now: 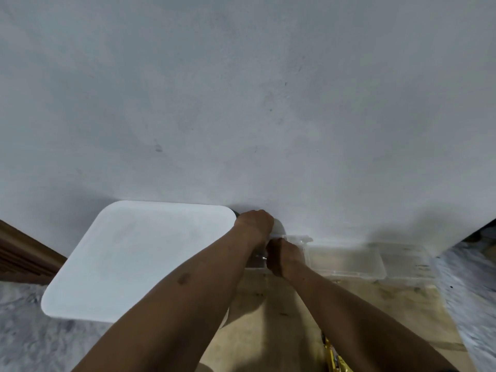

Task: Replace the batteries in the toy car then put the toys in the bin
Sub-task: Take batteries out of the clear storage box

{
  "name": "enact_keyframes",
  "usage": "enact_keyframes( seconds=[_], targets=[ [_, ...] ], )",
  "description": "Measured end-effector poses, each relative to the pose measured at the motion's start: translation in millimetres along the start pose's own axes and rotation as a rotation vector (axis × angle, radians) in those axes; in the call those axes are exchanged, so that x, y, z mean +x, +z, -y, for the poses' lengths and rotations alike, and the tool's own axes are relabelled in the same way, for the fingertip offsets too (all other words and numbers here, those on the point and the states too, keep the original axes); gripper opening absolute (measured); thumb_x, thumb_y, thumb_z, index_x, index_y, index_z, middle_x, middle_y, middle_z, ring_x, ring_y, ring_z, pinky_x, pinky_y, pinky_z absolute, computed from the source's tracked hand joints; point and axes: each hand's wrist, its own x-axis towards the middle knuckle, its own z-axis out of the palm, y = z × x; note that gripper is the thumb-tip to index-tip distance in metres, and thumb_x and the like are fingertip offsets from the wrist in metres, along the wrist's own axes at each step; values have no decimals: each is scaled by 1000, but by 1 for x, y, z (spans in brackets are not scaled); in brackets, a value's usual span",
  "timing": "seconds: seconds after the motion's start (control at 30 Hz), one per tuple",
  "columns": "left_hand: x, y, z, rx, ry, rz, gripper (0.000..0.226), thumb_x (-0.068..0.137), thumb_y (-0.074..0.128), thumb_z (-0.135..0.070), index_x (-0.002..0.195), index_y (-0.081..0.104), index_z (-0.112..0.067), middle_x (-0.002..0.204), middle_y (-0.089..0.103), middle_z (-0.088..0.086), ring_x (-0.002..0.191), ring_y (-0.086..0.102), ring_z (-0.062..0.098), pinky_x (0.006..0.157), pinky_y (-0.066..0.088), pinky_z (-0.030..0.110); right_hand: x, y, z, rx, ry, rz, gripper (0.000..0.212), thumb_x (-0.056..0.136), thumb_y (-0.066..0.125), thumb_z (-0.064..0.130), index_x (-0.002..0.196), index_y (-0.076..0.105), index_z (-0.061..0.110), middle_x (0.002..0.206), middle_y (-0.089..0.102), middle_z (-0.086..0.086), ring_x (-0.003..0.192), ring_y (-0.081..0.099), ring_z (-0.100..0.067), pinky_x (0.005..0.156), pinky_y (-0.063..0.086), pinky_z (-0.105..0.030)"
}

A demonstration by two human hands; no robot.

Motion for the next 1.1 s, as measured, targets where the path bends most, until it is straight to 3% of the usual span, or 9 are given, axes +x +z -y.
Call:
enact_keyframes(
  seconds=[0.2,0.33,0.47,0.6,0.77,1.0,1.1],
  targets=[
    [-6,3,1,77,60,-9,43,87,69,-12,129,59,-6,130,61,12,117,61,29,99,51,38,-30,-16,-18,79,-214,-54,16,92,60,11,104,69,17,100,70,-6,83,65,-18,71,49,-23],
    [-18,11,-1,72,79,-78,46,87,67,-7,131,53,-6,127,58,13,113,61,29,94,53,35,-58,-26,-34,50,-423,-176,18,93,58,12,107,69,15,105,71,-5,90,67,-21,76,49,-24],
    [-26,25,-5,107,74,-71,43,88,63,-1,130,55,-6,124,58,13,111,62,31,89,55,37,-83,-24,-60,7,-622,-223,17,90,56,15,101,69,18,100,68,0,89,63,-19,71,51,-28],
    [-29,47,-15,109,43,-71,40,90,56,3,129,57,-7,126,58,14,116,61,35,92,55,44,-95,-17,-86,51,-579,-233,18,91,63,20,107,70,22,102,68,4,89,63,-13,71,46,-20],
    [-31,71,-24,65,4,-73,47,92,55,-4,138,44,-11,130,57,14,118,59,33,92,51,41,-98,-16,-101,74,-533,-249,22,93,59,22,113,68,18,104,67,0,87,63,-17,70,52,-29],
    [-40,78,-24,-27,-28,-66,49,94,55,-9,140,39,-12,133,51,17,121,55,36,96,48,44,-105,-14,-105,60,-459,-260,31,96,55,22,127,63,19,114,65,-1,94,61,-18,75,43,-22],
    [-48,82,-26,-74,-39,-59,62,85,67,-13,141,39,-16,134,48,14,123,53,35,96,48,43,-111,-20,-105,59,-440,-257,30,97,55,18,125,64,17,113,64,-2,92,60,-19,74,46,-25]
  ],
)
